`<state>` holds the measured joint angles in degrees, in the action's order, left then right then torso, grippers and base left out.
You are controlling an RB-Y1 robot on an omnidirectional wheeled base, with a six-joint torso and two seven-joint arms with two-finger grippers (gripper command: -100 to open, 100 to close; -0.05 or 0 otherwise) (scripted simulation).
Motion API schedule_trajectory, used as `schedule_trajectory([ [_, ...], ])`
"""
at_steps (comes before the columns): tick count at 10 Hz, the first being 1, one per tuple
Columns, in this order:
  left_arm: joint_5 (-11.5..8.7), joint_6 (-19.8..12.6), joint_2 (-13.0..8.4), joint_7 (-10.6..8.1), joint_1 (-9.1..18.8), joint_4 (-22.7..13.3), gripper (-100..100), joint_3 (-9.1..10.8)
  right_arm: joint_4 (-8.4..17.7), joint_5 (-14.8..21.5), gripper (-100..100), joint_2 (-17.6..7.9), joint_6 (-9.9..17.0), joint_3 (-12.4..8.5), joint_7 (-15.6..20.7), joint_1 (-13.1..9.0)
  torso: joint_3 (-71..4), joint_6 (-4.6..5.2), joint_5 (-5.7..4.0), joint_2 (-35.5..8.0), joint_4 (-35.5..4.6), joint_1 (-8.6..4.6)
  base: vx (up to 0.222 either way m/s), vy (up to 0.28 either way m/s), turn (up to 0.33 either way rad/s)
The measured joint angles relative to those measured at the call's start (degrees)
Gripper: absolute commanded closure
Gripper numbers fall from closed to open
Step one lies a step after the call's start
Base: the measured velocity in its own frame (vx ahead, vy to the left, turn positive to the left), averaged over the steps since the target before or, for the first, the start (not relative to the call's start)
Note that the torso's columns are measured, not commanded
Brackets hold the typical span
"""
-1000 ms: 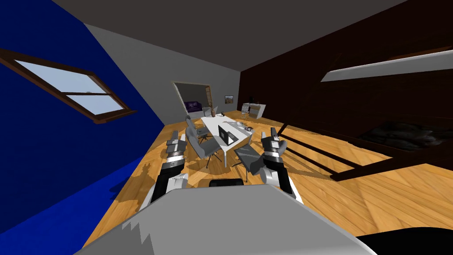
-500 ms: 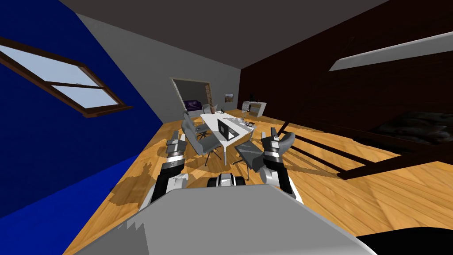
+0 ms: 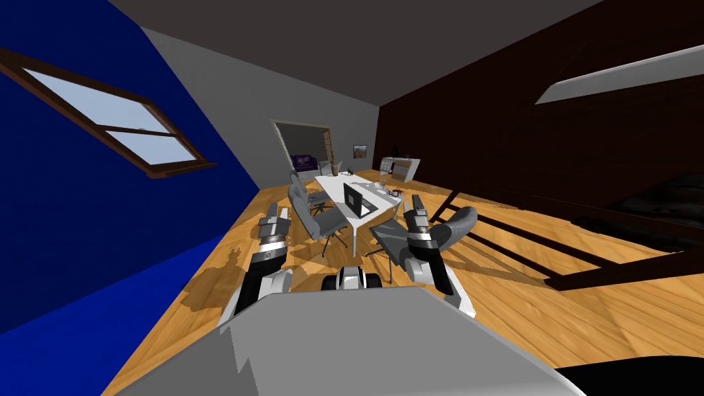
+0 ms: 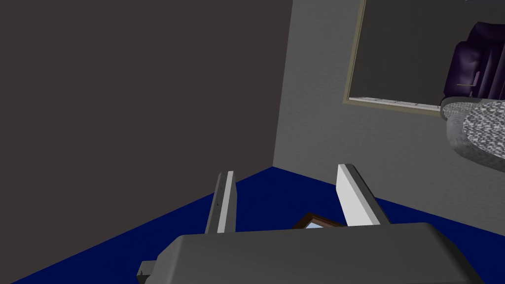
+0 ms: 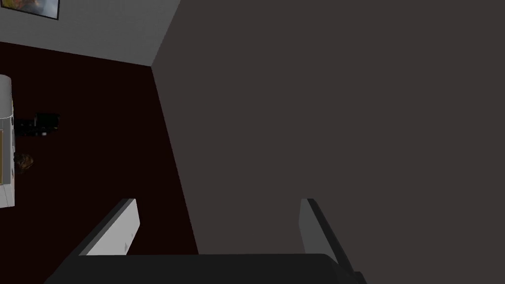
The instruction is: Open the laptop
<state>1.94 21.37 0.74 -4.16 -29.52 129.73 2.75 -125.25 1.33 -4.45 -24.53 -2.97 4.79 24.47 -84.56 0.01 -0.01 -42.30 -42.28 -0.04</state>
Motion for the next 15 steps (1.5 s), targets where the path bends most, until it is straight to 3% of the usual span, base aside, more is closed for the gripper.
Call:
schedule_trajectory([
  [8,0.00,0.00,0.00,0.00,0.00,0.00,0,0.00,3.73,12.50,-100,-6.87,-0.92,0.07,12.48,-5.39,-0.04,-0.01,0.00,0.06,0.01,0.00,0.046,0.084,0.081],
  [15,0.00,0.00,0.00,0.00,0.00,0.00,0,0.00,7.13,21.94,-100,-11.84,-1.23,-0.31,22.32,-8.01,-0.02,-0.01,0.02,0.04,0.00,0.09,0.033,0.054,0.057],
])
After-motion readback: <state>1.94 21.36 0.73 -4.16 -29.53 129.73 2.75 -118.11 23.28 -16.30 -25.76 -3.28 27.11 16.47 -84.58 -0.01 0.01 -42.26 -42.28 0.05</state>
